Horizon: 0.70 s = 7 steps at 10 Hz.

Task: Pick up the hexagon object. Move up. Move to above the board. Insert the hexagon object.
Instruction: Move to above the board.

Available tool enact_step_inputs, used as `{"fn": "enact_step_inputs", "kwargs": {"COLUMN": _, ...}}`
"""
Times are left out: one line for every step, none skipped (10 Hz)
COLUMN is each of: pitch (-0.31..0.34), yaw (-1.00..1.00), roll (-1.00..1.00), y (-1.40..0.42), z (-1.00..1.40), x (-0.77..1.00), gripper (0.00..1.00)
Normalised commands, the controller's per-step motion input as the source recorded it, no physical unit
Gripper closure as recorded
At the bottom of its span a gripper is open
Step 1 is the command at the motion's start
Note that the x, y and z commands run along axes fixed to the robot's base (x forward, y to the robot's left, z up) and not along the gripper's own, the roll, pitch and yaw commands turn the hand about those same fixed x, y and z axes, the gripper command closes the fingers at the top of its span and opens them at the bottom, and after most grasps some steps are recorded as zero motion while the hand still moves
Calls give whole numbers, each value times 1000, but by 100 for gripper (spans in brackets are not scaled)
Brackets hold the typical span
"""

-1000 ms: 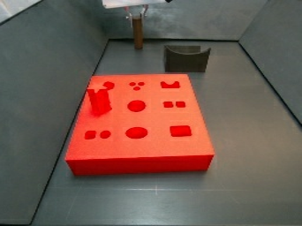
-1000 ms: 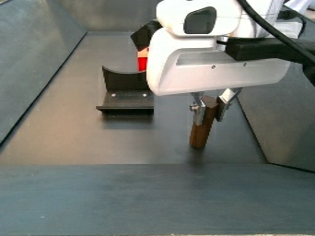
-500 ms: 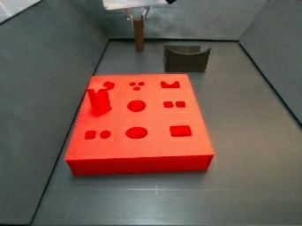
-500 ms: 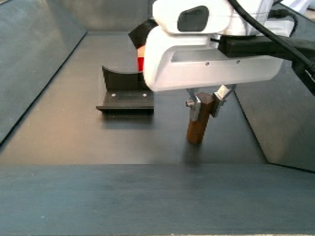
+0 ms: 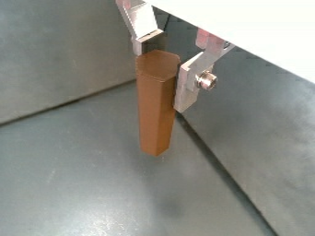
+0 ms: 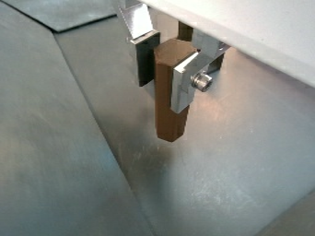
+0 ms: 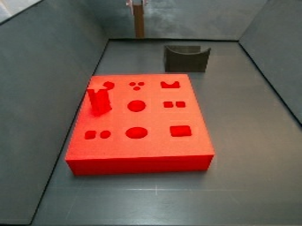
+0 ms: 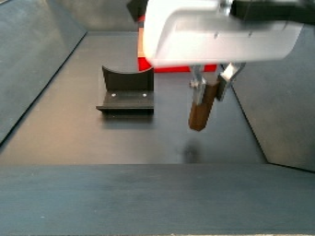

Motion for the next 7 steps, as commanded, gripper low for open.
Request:
{"fn": "enact_step_inputs", "kwargs": {"pitch": -362, "yaw": 326, "roll": 45, "y": 30, "z": 1000, "x": -31, "gripper": 100}}
{"fn": "enact_step_inputs", "kwargs": {"pitch": -344, "yaw": 316, "roll": 57, "y": 28, "z": 1000, "x": -33, "gripper": 100}}
{"fn": "enact_step_inputs", "kwargs": {"pitch": -280, "yaw": 238, "roll": 52, "y": 20, "z": 1000, "x": -48, "gripper": 100}}
{"fn": "enact_step_inputs", "kwargs": {"pitch": -183, "yaw": 133, "roll": 55, "y": 16, "z": 1000, "x": -55, "gripper": 100}}
{"fn": "enact_step_inputs", "kwargs": {"pitch": -131, "yaw": 100, "roll": 58, "y": 14, "z": 1000, "x": -54, "gripper": 100}}
{"fn": "enact_step_inputs", "kwargs": {"pitch": -25, "yaw": 60, "roll": 65, "y": 11, "z": 1000, "x": -52, "gripper": 100}}
{"fn": "enact_step_inputs", "kwargs": {"pitch": 54, "yaw": 36, "roll": 76, "y": 7, "z": 1000, "x": -51, "gripper": 100}}
